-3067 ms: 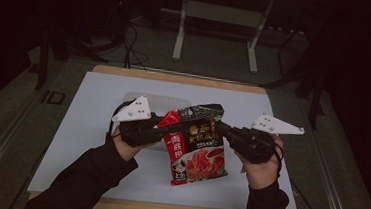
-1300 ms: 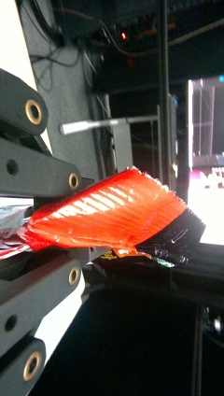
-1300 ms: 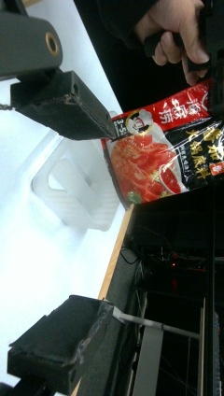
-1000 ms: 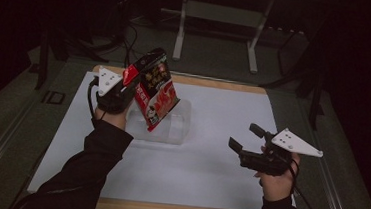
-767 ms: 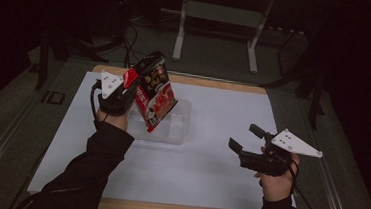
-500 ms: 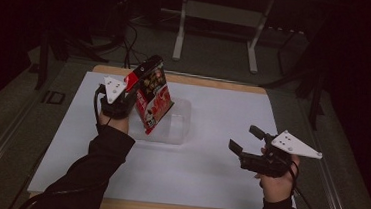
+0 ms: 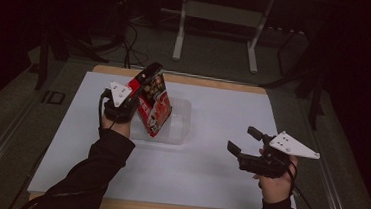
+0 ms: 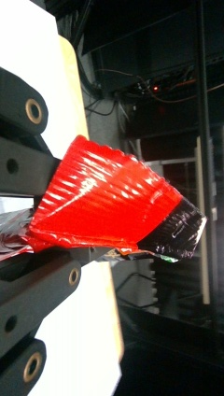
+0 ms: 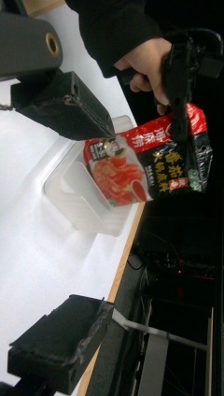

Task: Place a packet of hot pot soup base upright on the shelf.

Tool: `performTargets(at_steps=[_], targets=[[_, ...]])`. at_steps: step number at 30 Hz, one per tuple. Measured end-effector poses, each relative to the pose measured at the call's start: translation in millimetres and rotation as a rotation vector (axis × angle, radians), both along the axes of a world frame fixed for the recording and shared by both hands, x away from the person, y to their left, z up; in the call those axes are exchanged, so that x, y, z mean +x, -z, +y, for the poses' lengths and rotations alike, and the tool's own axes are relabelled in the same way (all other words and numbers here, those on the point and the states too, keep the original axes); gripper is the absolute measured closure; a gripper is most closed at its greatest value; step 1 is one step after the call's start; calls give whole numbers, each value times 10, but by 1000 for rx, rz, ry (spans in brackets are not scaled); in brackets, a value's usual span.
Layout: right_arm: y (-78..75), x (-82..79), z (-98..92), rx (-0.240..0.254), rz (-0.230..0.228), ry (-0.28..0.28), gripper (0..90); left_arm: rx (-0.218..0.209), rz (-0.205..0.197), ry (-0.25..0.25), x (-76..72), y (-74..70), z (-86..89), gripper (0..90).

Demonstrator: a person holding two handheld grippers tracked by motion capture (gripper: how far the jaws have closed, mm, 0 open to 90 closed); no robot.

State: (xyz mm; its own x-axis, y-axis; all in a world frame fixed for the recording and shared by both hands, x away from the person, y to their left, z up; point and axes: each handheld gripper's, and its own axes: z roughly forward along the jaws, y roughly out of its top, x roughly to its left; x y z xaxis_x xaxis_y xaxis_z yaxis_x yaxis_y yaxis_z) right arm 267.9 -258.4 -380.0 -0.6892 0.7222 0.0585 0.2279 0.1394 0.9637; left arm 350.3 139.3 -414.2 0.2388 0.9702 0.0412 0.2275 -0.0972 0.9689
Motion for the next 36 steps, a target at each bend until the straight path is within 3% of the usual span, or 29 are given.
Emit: performTargets(at_steps=[5,6,13,15,19,23,27,28,31,36], targets=[[20,7,8,-4,9,-7,140,40,36,46,40,188,-92,808],[23,4,11,-5,13,-8,141,33,26,52,35,202,-81,807],[39,14,13,-4,20,-15,141,-10,68,140,60,145,-18,697],[42,12,13,-3,21,-14,141,-45,80,166,55,132,0,650],[41,12,4,-3,21,-10,141,-81,66,196,4,92,38,614],[50,15,-2,-4,22,-9,141,-90,59,232,-40,24,78,559],[63,20,2,-7,22,-11,141,-86,43,251,-76,-29,108,418],[65,20,4,-8,24,-12,141,-114,46,270,-75,-32,128,372],[76,19,11,-10,26,-16,141,-149,79,299,-66,-25,171,202],[95,22,23,-10,43,-21,153,-144,85,339,-108,4,223,66]])
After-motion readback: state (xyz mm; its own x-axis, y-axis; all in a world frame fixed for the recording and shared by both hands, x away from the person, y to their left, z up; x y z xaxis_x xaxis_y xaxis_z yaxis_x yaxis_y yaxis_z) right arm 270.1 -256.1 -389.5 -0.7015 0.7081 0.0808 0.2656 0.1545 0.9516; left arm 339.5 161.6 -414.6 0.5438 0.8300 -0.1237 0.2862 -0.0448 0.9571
